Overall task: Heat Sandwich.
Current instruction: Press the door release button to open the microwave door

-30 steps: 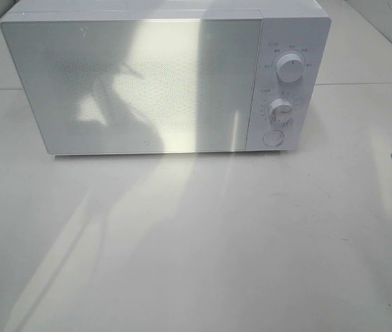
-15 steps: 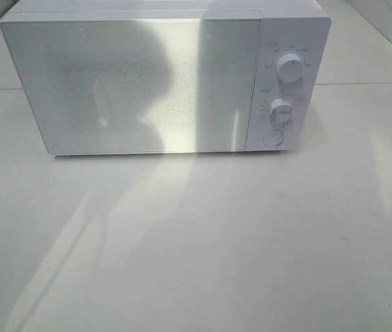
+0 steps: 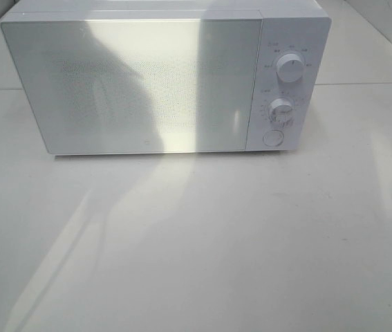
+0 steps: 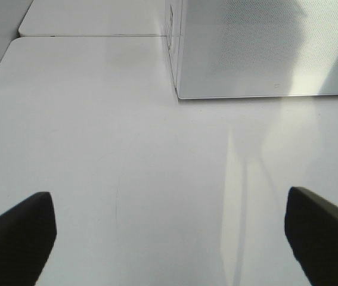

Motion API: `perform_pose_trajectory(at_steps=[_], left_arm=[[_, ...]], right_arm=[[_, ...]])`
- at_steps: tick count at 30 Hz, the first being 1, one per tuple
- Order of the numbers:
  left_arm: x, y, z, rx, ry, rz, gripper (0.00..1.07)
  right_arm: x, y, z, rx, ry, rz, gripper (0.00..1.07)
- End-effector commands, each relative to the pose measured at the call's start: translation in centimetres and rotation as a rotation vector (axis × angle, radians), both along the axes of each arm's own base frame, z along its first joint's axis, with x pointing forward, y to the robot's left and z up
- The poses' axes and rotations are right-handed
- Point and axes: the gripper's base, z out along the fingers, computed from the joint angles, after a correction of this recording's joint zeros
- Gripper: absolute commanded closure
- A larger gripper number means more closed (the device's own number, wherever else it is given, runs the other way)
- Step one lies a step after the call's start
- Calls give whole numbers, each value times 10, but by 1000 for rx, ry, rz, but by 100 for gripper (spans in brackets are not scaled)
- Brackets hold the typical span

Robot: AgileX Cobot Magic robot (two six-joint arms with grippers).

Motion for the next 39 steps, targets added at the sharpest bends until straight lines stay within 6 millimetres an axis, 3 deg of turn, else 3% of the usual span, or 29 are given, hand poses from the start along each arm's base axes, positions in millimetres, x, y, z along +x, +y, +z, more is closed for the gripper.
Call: perform_pose_trajectory(at_steps=[1, 6, 21, 29, 39], left_arm=[[-4, -1, 0, -10, -33, 0, 8], [-4, -1, 0, -10, -33, 0, 8], [-4, -1, 0, -10, -33, 0, 8], [-4, -1, 0, -10, -33, 0, 8], [-4, -1, 0, -10, -33, 0, 8]], right_arm=[[-6, 1, -8, 9, -21, -4, 32], [-11, 2, -13, 23, -135, -30, 32], [-12, 3, -12, 21, -134, -38, 32], [-13, 3, 2, 33, -238, -28, 32], [17, 8, 16, 33, -252, -11, 32]])
